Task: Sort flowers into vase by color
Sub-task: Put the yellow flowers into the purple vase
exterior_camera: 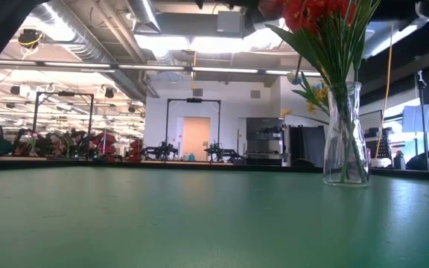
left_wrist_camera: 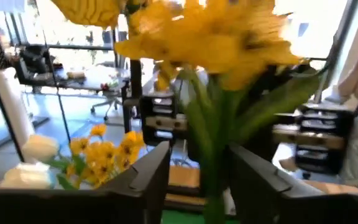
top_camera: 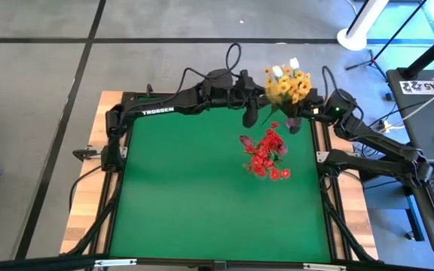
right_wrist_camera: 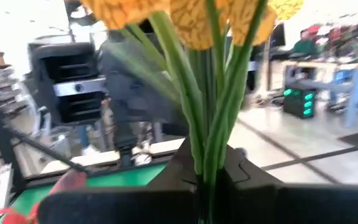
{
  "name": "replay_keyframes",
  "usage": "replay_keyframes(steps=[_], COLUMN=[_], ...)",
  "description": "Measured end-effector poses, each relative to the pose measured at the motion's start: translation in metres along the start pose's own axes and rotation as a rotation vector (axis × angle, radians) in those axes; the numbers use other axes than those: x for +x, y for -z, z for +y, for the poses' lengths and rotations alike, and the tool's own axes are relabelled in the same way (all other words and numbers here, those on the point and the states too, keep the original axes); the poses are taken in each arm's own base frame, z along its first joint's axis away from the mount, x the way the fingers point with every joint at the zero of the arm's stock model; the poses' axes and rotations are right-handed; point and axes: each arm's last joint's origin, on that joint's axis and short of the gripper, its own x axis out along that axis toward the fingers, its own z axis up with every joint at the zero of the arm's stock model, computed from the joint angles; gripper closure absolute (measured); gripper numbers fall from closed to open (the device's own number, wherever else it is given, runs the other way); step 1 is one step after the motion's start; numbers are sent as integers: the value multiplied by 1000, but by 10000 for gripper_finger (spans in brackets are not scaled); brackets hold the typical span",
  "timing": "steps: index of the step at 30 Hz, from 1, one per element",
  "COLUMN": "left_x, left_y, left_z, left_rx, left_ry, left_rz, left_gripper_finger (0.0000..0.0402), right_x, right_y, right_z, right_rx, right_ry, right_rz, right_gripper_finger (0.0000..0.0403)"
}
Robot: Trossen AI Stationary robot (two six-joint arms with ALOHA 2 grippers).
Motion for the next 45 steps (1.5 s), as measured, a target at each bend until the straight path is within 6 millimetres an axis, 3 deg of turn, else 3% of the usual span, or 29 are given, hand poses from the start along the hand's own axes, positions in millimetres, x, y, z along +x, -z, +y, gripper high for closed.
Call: replay_keyframes(steps=[9,14,23,28,33,39,45], left_x=[-20,-30,-31,-31,-38,-65,-91], left_y=[-22,-30,-30,-28,-30,-34,-16], left_z=[-9,-12,-13,-8,-9,-2,2], left_rx=[35,52,95,93,105,103,56], left_ry=[12,-10,-20,-31,-31,-60,-74], left_rz=[-5,14,20,43,82,99,8], left_gripper_finger=[217,216,215,215,215,217,218], right_x=[-25,-47,-85,-89,-83,-82,-82], right_y=[-10,-10,-2,10,38,67,89], right_z=[8,14,19,17,11,4,0], right_rx=[-71,-132,-151,-126,-110,-112,-146], right_ry=[117,273,606,692,716,788,859], right_rz=[-24,23,138,225,281,247,115], right_gripper_finger=[396,397,398,398,398,398,398])
